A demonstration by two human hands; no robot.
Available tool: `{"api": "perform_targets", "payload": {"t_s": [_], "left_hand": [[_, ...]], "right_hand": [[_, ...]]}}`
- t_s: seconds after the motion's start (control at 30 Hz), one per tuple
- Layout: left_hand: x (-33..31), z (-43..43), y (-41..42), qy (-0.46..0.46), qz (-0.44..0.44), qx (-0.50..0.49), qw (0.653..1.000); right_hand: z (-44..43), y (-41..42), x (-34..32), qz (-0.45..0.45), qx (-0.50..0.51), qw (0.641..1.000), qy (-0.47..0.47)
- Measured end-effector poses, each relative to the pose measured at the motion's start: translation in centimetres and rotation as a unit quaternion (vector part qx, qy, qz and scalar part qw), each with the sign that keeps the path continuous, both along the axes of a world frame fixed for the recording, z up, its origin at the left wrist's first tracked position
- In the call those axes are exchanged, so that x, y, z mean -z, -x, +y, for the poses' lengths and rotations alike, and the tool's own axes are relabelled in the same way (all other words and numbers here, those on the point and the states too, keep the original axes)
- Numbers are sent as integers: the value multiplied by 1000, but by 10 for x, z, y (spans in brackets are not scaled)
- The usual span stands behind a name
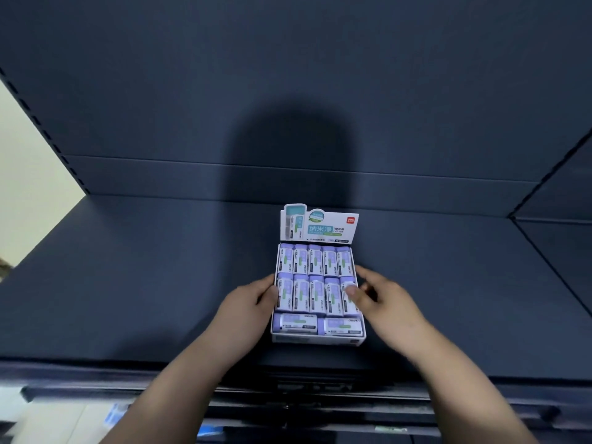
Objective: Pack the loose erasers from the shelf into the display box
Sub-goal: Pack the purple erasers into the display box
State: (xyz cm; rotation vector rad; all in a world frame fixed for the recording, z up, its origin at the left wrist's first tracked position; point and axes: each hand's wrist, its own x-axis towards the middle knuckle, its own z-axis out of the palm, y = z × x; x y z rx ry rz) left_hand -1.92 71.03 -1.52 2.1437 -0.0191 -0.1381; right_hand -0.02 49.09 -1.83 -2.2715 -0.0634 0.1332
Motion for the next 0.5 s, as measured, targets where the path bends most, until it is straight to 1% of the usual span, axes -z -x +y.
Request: {"api": "perform_targets", "payload": {"t_s": [0.2,0.3,0.5], "left_hand": [[8,1,3,-28,-17,-6,999],[8,0,5,-7,-19,-16,1000],[6,3,6,5,-18,-2,1000]], "right_hand": [[1,6,-1,6,-5,1000,-25],[1,7,-2,7,0,1000,-30],[-4,10,-1,-5,9,1000,-25]]}}
